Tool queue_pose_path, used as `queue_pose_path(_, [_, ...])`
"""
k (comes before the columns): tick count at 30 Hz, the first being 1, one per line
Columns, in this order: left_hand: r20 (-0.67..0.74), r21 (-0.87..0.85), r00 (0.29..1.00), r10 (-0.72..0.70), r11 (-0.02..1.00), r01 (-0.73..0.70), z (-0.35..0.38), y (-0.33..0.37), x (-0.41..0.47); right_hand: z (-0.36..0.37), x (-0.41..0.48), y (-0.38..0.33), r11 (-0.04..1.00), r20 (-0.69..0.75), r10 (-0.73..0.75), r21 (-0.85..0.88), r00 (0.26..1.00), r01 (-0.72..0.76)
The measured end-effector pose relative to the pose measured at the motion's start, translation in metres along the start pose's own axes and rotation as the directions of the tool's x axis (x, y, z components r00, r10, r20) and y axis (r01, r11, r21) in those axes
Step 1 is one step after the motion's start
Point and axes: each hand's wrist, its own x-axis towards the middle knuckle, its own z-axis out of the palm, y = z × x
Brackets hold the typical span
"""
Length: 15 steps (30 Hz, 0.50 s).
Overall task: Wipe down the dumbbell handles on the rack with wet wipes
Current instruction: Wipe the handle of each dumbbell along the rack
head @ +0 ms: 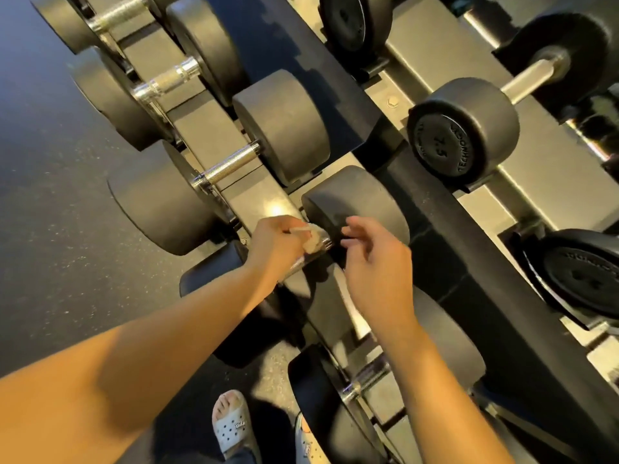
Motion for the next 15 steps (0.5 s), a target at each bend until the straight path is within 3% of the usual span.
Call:
queue_pose_path(3, [-0.106,0.003,0.994,0.013,1.000,-0.012,0.012,-0.005,0.019,-0.019,0.042,0.002,0.974,-0.184,-0.191,-0.155,0.964,0.164])
queue_pose_path(5, [-0.112,0.173,0.992,0.064,0.984,-0.044,0.029,-0.014,0.026,-0.007,0.075,0.010,0.941,-0.166,-0.269,-0.257,0.949,0.222])
queue_pose_path(7, [-0.083,0.395,0.983,0.167,0.911,-0.121,0.043,-0.023,0.025,0.014,0.098,0.025,0.906,-0.161,-0.330,-0.330,0.930,0.264])
queue_pose_path(9, [-0.056,0.510,0.964,0.260,0.837,-0.196,0.048,-0.030,0.020,0.025,0.107,0.036,0.852,-0.171,-0.375,-0.450,0.911,0.266])
queue_pose_path(12, [-0.009,0.513,0.967,0.254,0.832,-0.213,0.041,-0.028,0.025,0.023,0.107,0.036,0.869,-0.195,-0.322,-0.450,0.926,0.207])
queue_pose_path(15, [-0.034,0.405,0.999,0.043,0.914,-0.025,0.039,-0.012,0.039,0.021,0.107,0.027,0.916,-0.207,-0.187,-0.390,0.960,0.094])
